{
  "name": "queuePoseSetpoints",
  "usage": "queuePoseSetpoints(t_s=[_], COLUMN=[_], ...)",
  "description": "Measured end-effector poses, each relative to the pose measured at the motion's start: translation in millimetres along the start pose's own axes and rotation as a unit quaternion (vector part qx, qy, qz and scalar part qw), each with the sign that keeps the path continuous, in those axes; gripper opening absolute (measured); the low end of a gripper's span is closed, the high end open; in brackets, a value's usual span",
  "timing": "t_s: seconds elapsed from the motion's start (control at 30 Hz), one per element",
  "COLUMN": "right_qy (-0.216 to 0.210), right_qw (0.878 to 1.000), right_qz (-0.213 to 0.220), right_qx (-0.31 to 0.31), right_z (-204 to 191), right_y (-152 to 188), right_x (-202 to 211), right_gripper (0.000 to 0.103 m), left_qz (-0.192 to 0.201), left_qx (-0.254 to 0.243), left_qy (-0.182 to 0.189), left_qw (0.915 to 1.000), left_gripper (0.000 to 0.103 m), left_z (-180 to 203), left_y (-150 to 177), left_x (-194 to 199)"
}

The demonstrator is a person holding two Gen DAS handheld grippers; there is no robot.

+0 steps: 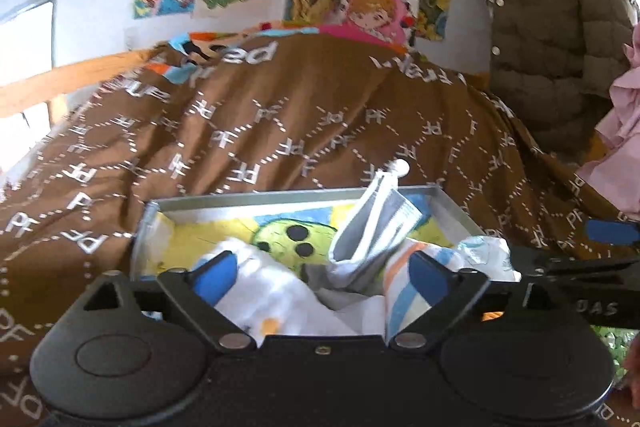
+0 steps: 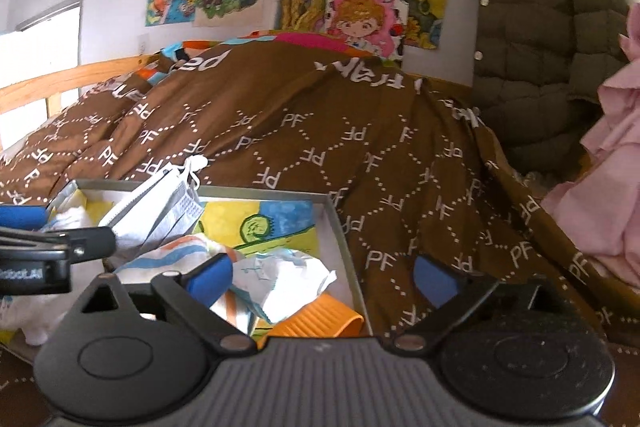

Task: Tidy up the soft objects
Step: 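Lift both open tools up and away from the tray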

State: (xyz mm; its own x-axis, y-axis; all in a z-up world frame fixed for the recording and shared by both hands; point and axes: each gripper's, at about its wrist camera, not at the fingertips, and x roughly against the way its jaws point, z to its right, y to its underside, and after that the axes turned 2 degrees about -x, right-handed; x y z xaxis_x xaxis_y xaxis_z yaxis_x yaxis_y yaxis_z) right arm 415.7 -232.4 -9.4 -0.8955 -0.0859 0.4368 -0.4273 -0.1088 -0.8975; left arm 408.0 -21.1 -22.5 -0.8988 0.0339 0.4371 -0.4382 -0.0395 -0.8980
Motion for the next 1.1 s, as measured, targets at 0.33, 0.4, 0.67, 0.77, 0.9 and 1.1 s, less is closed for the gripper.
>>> queuePoseSetpoints(t_s=[0.33, 0.4, 0.67, 0.77, 0.9, 1.1], right_qy=[0.004, 0.004, 0.014, 0.020, 0.024, 0.028], right_qw=[1.000, 1.000, 0.999, 0.999, 0.999, 0.999], right_qz=[0.008, 0.007, 0.015, 0.017, 0.017, 0.020], right_qx=[-0.022, -0.026, -0.025, -0.029, -0.028, -0.027], right_z=[7, 6, 4, 4, 3, 2], right_y=[-13, -16, -25, -27, -31, -34], right_x=[32, 39, 63, 73, 84, 98], right_gripper=[0.103, 0.103, 0.103, 0.103, 0.103, 0.103], left_qz=[0.020, 0.022, 0.036, 0.036, 0.036, 0.046], left_qx=[0.028, 0.025, 0.017, 0.019, 0.019, 0.009], left_qy=[-0.012, -0.014, -0.021, -0.023, -0.024, -0.028], left_qw=[0.9993, 0.9994, 0.9990, 0.9989, 0.9989, 0.9985], left_gripper=[0.102, 0.102, 0.102, 0.102, 0.102, 0.102], left_z=[-10, -9, -10, -12, -13, -13], left_y=[-7, -8, -17, -19, -22, -21], left_x=[38, 45, 71, 79, 90, 108])
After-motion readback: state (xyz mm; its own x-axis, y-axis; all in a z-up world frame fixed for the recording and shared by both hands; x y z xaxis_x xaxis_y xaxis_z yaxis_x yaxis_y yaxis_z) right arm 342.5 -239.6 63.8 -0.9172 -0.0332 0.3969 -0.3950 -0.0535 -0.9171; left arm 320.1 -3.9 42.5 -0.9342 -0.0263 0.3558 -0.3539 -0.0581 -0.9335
